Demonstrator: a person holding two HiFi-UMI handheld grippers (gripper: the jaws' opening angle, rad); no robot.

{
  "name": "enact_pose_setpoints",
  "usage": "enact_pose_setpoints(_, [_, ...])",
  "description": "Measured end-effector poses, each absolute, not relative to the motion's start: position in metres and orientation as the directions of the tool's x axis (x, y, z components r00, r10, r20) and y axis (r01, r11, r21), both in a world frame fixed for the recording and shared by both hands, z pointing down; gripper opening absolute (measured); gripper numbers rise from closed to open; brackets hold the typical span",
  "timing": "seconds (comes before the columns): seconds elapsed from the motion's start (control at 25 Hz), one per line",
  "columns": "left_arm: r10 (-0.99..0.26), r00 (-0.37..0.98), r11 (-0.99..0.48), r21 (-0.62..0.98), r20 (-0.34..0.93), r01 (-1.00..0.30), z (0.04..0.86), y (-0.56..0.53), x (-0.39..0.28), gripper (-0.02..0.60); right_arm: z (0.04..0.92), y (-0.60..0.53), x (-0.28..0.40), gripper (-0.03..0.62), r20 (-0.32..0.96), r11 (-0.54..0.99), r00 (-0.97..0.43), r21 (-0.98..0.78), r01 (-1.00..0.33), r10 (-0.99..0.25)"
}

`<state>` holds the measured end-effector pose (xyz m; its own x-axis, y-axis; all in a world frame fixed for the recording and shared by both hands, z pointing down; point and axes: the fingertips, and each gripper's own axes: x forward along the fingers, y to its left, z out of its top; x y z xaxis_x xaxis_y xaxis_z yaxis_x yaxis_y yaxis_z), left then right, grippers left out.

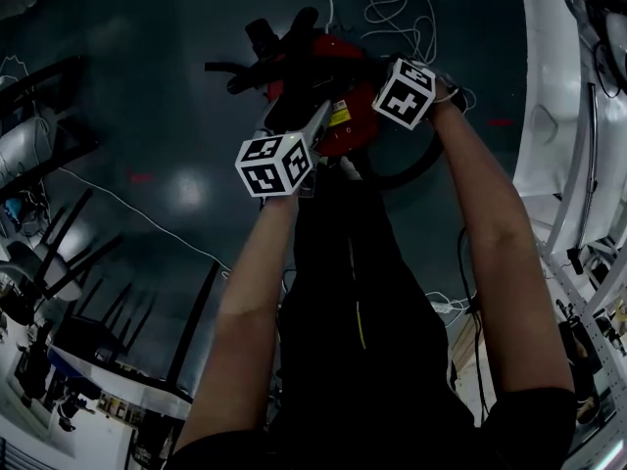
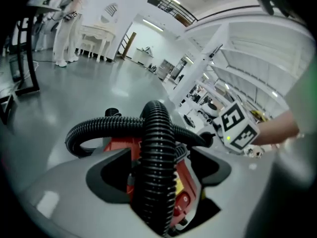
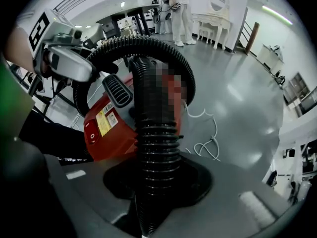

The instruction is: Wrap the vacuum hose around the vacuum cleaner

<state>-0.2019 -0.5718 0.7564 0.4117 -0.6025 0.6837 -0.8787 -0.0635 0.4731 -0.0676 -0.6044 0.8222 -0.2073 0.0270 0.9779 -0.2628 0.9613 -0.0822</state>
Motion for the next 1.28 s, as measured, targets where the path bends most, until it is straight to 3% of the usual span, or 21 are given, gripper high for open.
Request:
enact_pose_setpoints(0.44, [-0.542, 0.317, -0.095, 0.318, 0.778, -0.943, 0.782, -0.555, -0.218, 0.383, 0.845, -0.611, -0.06, 0.12, 0.991, 0.958, -0.115, 0.032, -0.286, -0.067])
enact_pose_setpoints(0.76, [-0.507, 0.399, -0.214, 0.337, 0.764, -0.917, 0.783, -0.557, -0.208, 0.388, 0.845, -0.613, -0.062, 0.129, 0.988, 0.954, -0.139, 0.026, -0.297, -0.07])
enact_pose_setpoints(1.16, [-0.48, 0.407, -0.274, 0.309, 0.777, -0.911, 0.775, -0.561, -0.204, 0.397, 0.837, -0.608, -0.059, 0.253, 0.988, 0.947, -0.139, 0.015, -0.322, -0.063])
enact_pose_setpoints(1.28, [-0.477, 0.407, -0.3, 0.292, 0.779, -0.908, 0.772, -0.562, -0.204, 0.399, 0.835, -0.607, -0.058, 0.321, 0.988, 0.941, -0.141, 0.014, -0.339, -0.065])
